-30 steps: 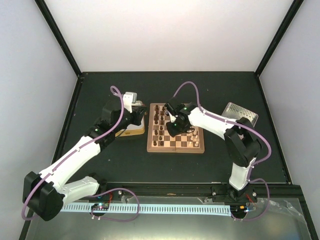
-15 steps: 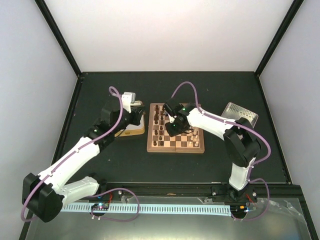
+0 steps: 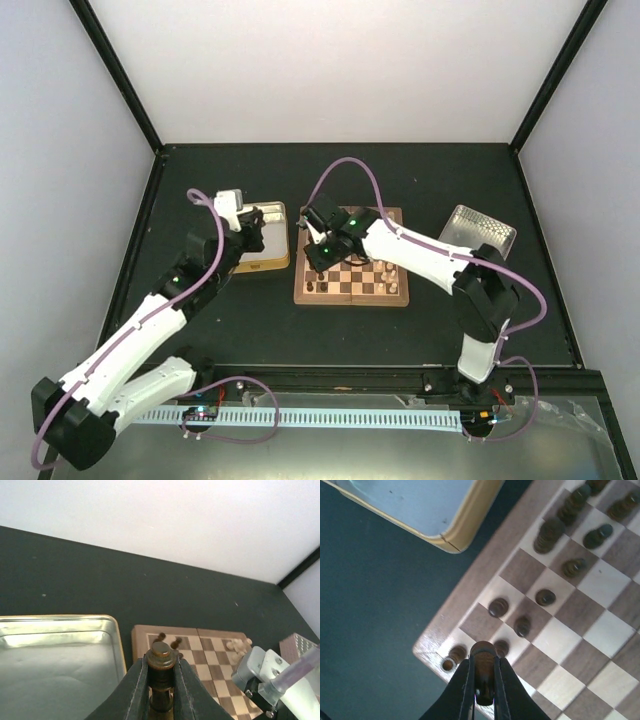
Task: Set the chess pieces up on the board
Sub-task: Place the chess piece on the chessboard.
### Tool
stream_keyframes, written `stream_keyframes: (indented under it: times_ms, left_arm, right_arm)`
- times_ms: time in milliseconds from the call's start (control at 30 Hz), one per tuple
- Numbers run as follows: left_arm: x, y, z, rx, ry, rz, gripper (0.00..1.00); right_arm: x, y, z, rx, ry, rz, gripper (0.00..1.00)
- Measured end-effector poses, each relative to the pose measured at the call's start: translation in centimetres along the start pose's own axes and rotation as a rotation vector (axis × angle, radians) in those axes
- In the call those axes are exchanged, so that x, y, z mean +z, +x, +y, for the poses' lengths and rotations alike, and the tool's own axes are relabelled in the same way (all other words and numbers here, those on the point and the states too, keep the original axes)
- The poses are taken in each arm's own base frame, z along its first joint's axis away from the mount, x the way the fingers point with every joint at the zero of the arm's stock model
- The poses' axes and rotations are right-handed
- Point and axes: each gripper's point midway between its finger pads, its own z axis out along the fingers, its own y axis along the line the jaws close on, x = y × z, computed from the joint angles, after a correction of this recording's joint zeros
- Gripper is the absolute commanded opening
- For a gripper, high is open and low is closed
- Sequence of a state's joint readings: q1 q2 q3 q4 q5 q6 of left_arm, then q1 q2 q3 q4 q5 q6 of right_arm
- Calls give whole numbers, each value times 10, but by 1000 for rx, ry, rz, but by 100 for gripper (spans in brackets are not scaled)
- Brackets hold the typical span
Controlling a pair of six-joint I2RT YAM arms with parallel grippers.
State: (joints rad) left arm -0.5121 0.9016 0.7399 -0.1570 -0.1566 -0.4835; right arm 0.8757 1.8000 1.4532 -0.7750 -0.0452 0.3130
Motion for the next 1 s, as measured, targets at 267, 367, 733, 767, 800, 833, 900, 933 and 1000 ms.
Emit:
stream_keyframes:
  times_ms: [267, 367, 733, 767, 800, 833, 900, 933, 1000]
  left_arm:
    - [-27, -11, 30, -62, -116, -124, 4]
    - [-33, -14, 37, -73, -147, -150, 4]
    - [-40, -19, 44, -90, -184, -184, 5]
    - [-40, -19, 45, -90, -185, -183, 5]
    - [-40, -18, 45, -89, -186, -181, 5]
    - [-40, -18, 45, -89, -186, -181, 5]
    - [-40, -17, 46, -88, -188, -178, 5]
    - [-40, -17, 46, -88, -188, -177, 5]
    - [-40, -17, 46, -88, -188, -177, 5]
  right_arm:
    - [18, -12, 19, -36, -4, 4, 7]
    - [28, -9, 21, -47, 6, 22, 8]
    - [52, 9, 22, -76, 58, 102, 10]
    - [54, 10, 21, -76, 65, 109, 11]
    - [55, 11, 20, -76, 68, 113, 11]
    - [55, 12, 20, -76, 70, 114, 12]
    - [56, 13, 18, -76, 77, 118, 15]
    - [56, 13, 18, -74, 78, 120, 16]
    - [57, 14, 17, -73, 83, 124, 17]
